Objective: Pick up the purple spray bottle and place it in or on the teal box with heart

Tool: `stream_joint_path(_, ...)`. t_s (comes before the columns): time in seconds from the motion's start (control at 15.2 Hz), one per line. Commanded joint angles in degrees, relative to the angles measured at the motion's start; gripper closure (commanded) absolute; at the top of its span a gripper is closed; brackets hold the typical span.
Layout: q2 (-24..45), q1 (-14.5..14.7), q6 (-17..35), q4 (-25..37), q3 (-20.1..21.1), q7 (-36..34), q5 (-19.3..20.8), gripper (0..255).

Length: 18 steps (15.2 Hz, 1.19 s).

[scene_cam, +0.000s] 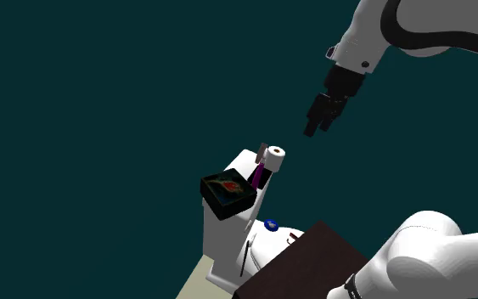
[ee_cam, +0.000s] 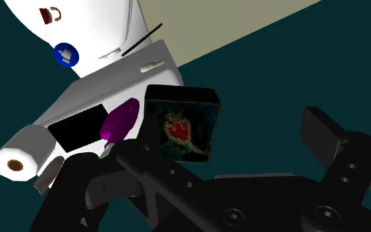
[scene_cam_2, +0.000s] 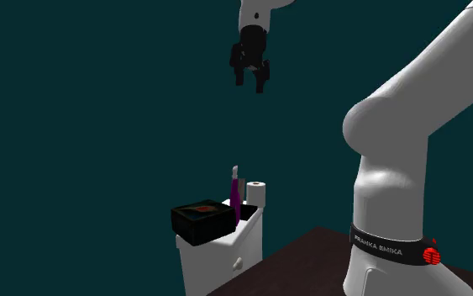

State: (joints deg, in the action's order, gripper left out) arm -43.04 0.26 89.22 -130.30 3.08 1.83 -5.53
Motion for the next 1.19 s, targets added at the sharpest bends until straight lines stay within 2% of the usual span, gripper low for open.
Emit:
stream_joint_path(0.0,0.00,0.00,0.00,0.00,0.00,0.00,0.00,0)
stream_joint_path(0.53,14.91,-3.15,9.46,1.55,-1.70,-2.23,0.06,0)
stream_joint_path(1.12,33.10,-5.98,17.30,7.49,-4.24,-4.42,-0.63,0)
